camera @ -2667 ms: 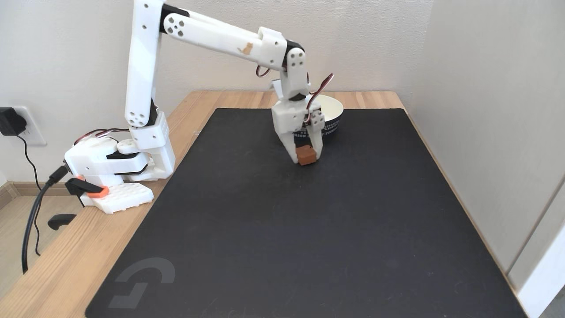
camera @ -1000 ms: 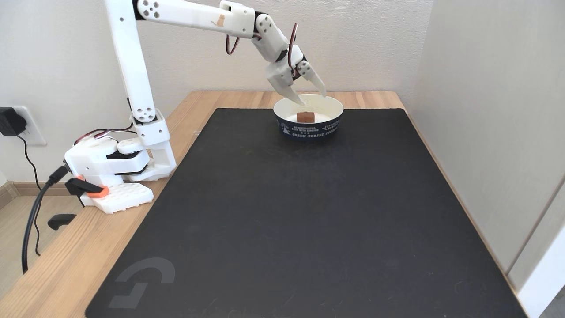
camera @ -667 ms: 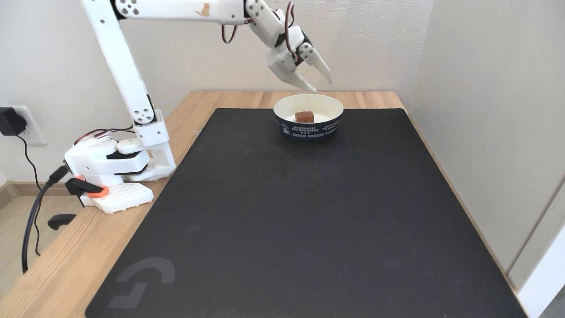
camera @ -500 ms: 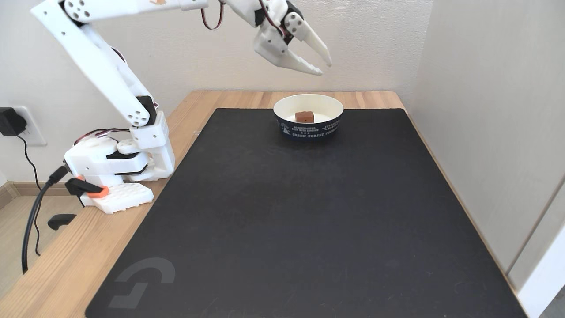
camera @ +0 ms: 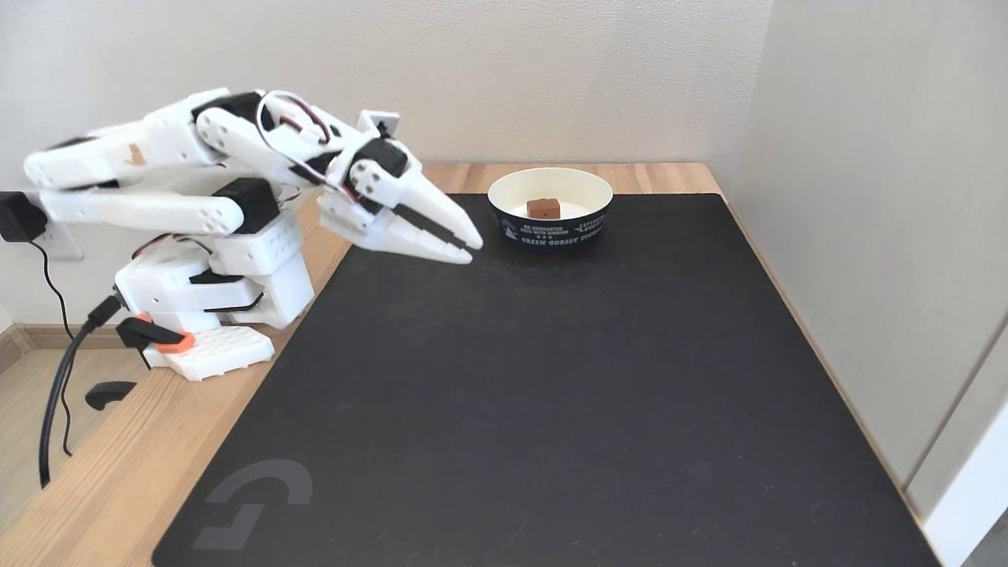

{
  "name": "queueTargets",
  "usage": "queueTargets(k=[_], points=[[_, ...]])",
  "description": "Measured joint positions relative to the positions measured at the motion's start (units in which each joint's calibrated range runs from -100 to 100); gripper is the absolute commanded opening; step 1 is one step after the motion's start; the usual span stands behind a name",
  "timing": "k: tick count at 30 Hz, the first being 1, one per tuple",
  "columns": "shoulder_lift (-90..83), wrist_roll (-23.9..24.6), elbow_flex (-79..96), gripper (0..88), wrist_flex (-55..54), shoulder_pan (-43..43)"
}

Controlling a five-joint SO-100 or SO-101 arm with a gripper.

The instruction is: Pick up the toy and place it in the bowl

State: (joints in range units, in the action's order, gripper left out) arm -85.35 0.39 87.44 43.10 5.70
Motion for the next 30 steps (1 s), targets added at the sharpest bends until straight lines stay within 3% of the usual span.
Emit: queueTargets(k=[5,30], points=[[-12.6,0.0,10.2,2.5,7.8,1.0],[-13.4,0.0,11.2,2.5,10.6,0.7]])
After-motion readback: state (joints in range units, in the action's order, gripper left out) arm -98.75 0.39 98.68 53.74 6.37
